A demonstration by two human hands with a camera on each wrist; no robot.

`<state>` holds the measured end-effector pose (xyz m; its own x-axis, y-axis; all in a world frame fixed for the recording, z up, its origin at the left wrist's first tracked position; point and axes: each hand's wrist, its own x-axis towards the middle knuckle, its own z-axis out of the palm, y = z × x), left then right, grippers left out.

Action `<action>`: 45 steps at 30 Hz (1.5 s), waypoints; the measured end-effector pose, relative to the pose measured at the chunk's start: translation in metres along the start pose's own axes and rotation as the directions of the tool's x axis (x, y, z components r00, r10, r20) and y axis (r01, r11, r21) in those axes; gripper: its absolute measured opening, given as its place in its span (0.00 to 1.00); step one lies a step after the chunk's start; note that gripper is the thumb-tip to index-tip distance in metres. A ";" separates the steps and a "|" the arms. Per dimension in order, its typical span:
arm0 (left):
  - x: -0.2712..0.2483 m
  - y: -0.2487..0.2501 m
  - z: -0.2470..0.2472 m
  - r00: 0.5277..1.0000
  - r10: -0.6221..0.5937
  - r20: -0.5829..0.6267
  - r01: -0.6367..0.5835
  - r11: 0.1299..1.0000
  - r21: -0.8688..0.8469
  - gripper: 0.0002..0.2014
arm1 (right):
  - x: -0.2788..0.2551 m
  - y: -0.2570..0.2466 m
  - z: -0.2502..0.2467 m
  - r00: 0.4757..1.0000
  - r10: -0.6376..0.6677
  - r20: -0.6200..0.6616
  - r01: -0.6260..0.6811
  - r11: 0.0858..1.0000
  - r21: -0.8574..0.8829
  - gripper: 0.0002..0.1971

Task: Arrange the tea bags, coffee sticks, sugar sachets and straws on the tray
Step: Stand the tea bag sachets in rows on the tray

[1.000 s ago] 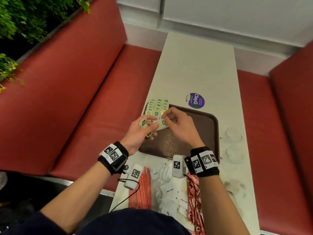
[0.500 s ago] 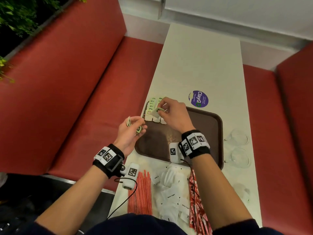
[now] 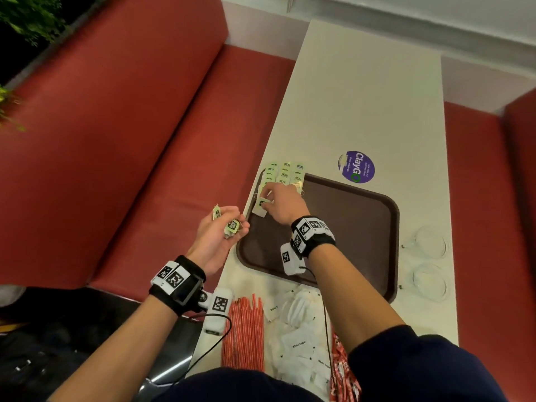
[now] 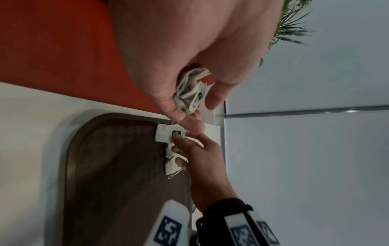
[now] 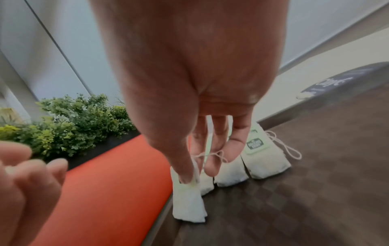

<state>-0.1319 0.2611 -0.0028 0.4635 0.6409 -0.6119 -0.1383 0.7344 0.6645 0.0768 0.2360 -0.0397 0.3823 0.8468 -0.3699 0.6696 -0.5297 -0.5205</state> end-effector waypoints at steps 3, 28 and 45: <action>-0.005 -0.001 0.005 1.000 -0.011 0.015 0.011 1.000 -0.003 0.10 | 0.004 -0.003 0.005 0.999 0.012 -0.048 -0.013 1.000 -0.022 0.07; -0.017 -0.005 0.013 0.974 -0.020 0.224 0.013 0.999 0.033 0.19 | -0.093 -0.008 0.006 0.932 0.119 -0.341 0.092 0.835 0.543 0.02; -0.037 -0.004 0.017 0.854 -0.094 0.512 -0.144 0.903 0.405 0.14 | -0.169 0.001 -0.032 0.993 -0.121 0.016 0.074 0.702 0.708 0.08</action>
<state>-0.1336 0.2305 0.0244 0.8570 0.3639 -0.3649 0.1630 0.4802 0.8619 0.0329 0.0942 0.0467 0.2883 0.9036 -0.3168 0.0472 -0.3438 -0.9379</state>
